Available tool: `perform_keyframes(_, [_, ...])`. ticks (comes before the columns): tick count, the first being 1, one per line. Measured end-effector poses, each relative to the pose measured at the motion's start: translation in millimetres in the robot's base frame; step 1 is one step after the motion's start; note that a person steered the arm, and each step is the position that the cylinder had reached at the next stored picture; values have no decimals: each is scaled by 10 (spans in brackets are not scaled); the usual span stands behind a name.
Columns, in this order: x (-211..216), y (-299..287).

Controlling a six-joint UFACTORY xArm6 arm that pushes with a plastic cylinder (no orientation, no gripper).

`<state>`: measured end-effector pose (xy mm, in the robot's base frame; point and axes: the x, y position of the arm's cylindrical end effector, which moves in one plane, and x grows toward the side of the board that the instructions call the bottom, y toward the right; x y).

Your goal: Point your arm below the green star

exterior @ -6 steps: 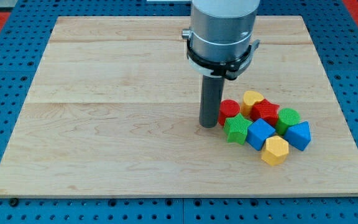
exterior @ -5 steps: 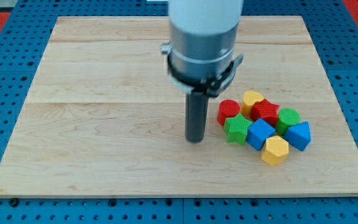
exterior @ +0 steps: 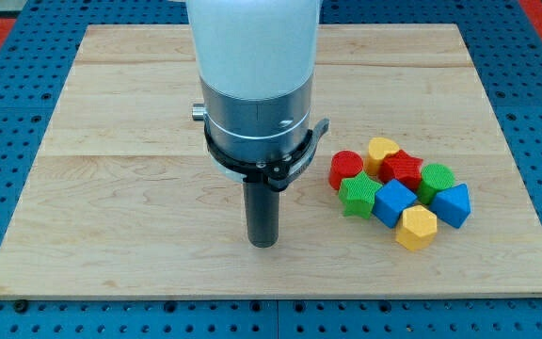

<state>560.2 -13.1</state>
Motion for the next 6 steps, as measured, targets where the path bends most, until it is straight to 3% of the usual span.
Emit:
perform_keyframes(2, [23, -124])
perform_keyframes(4, [-22, 808])
perform_keyframes(6, [-132, 1104])
